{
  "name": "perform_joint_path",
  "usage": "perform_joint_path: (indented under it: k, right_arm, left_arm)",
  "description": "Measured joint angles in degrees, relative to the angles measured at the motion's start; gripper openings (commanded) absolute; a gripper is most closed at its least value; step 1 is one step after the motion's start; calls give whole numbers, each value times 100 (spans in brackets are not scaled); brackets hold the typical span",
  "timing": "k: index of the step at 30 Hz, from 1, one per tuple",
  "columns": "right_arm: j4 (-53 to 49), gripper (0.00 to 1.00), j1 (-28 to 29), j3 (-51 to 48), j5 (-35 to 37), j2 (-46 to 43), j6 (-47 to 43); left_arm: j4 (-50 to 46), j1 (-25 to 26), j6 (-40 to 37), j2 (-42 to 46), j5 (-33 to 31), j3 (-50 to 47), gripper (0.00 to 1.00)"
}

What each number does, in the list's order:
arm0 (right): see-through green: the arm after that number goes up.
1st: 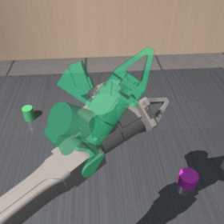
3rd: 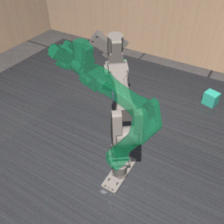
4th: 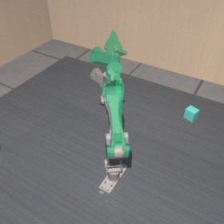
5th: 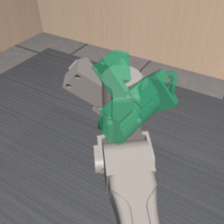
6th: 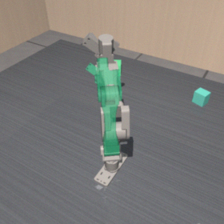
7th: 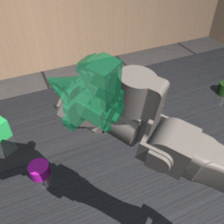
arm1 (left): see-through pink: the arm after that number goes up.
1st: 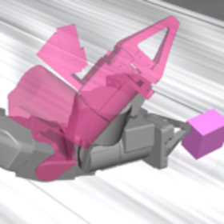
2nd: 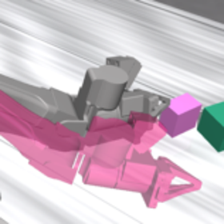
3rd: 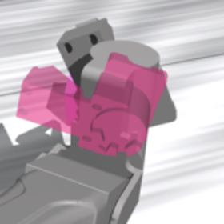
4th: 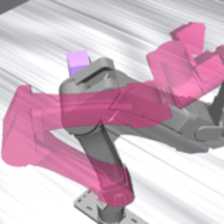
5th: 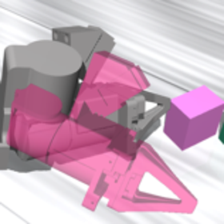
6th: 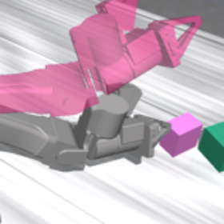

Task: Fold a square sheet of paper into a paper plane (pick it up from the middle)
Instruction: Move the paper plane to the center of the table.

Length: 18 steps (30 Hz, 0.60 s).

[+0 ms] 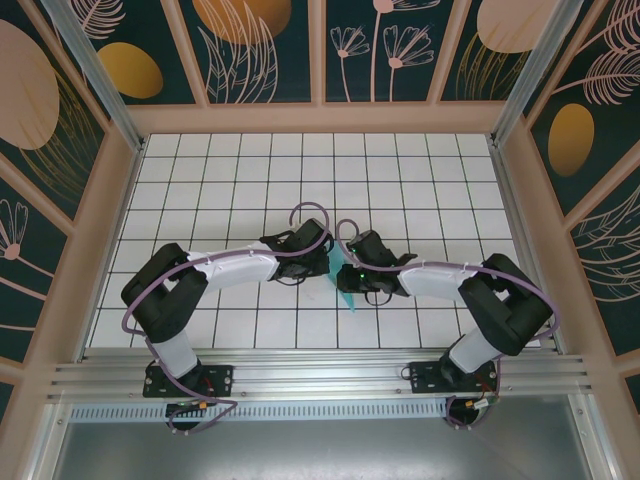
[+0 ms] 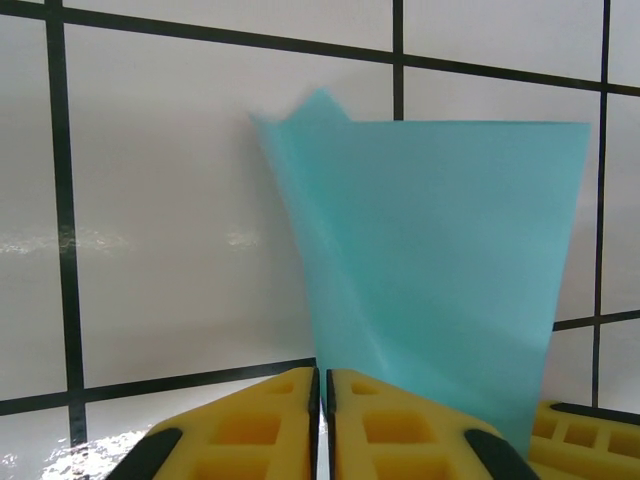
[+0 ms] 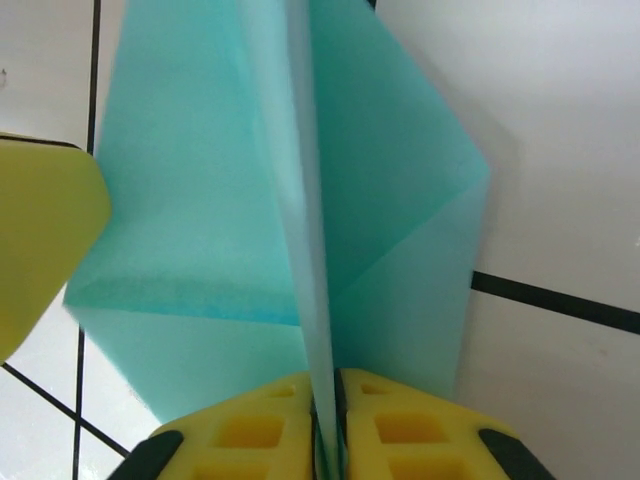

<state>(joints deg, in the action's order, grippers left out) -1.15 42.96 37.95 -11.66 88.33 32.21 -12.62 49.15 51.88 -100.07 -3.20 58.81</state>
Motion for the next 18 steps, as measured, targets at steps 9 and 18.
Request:
perform_joint_path:
  k: [9, 18]
  right_arm:
    - [-721, 8, 24, 682, 745, 20, -13]
    - [-1635, 11, 28, 2306, 1773, 1185, 271]
  left_arm:
    - [50, 0, -44, 855, -367, -57, 39]
    - [186, -175, 114, 1893, -1163, -868, 39]
